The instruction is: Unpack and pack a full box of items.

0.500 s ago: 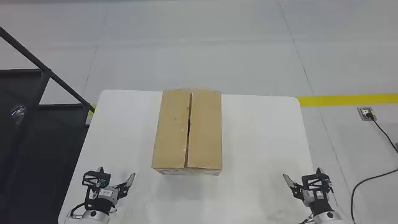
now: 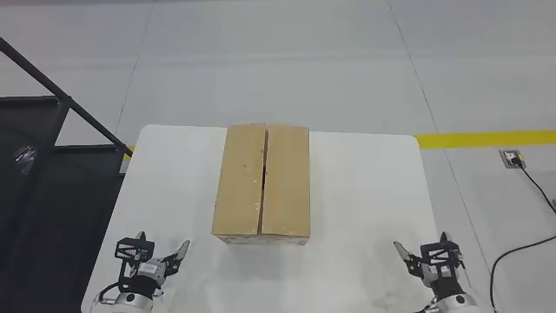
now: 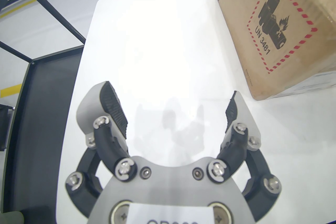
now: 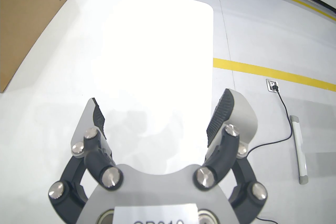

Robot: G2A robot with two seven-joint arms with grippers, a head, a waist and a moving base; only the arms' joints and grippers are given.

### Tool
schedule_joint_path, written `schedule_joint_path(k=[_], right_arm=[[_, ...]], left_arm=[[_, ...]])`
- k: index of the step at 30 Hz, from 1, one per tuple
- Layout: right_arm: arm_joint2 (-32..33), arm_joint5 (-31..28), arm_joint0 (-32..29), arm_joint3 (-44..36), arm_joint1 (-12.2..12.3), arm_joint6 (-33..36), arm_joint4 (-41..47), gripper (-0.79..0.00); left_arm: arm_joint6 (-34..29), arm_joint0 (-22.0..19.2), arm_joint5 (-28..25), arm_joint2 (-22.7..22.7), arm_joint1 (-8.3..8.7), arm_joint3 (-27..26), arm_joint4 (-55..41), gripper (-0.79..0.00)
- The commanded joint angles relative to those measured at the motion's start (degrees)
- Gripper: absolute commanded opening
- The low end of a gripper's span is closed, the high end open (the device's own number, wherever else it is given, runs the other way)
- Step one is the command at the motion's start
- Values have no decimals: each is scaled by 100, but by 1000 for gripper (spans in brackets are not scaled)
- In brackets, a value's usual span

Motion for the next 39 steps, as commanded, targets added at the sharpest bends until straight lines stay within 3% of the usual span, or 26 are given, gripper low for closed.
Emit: schedule_joint_path(k=[1, 11, 15, 26, 31, 39], right_arm=[[-123, 36, 29, -144, -1, -28, -488, 0], [-1161, 53, 350, -815, 9, -173, -3517, 0], [-1422, 34, 522, -952, -27, 103, -3764, 0], [-1438, 89, 534, -962, -40, 17, -3615, 0], [-1659, -60, 603, -927, -52, -659, -3611, 0], [-1796, -17, 578, -943, -67, -855, -3827, 0]], left_arm=[[249, -134, 56, 31, -18, 113, -28, 0], [763, -835, -296, 195, -102, 462, -914, 0], [879, -1003, -347, 280, -137, 658, -1208, 0], [772, -1067, -239, 305, -154, 692, -1348, 0], [681, -1401, 111, 674, -211, 885, -971, 0], [701, -1711, -10, 1184, -285, 1223, -653, 0]])
